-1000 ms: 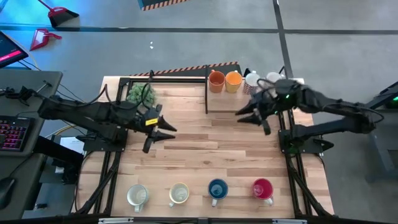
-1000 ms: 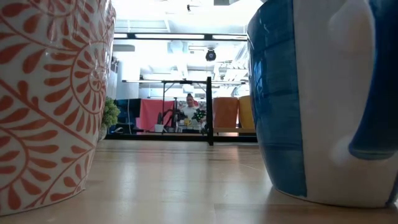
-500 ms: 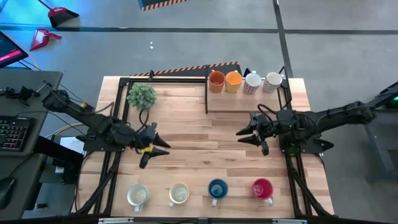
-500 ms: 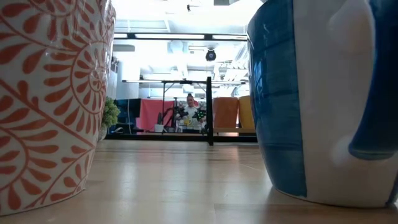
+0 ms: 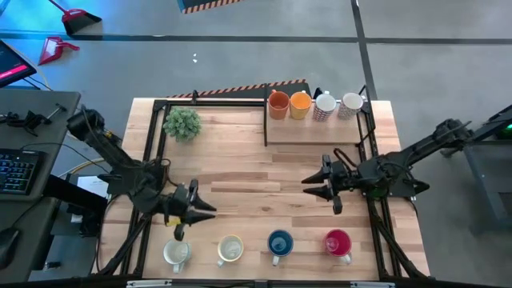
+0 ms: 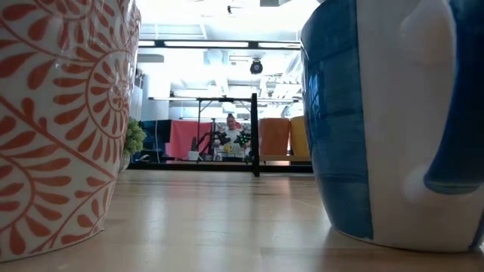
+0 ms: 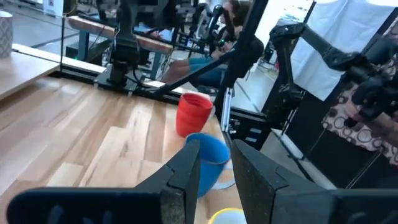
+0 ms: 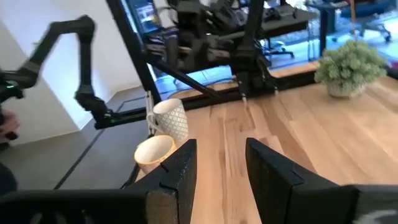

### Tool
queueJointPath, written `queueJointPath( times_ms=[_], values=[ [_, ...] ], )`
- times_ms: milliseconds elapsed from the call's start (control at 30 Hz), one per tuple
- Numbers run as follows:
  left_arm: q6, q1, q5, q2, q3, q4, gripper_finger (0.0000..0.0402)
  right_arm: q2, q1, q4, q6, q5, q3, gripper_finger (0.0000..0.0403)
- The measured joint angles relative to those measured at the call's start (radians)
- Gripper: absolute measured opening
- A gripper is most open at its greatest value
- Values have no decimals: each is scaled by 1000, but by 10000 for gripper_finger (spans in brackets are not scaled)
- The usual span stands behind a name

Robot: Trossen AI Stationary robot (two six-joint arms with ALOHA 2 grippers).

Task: Place coffee mugs
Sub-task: Put the green patterned mug on the shelf

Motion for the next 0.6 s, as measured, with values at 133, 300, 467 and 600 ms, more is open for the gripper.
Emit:
queueJointPath(
  times_ms=[133,300,467,600],
  values=[
    [-14,-48,-18,22,128,-114,81,27,37,29,58,47,1,119],
    [-80,-96,-91,53,379,-542,81,28,54,27,100,66,1,119],
    [-269,-138,-109,126,523,-859,80,28,55,25,110,64,1,119],
    [-485,-173,3,160,550,-977,80,27,55,21,136,44,1,119]
  ],
)
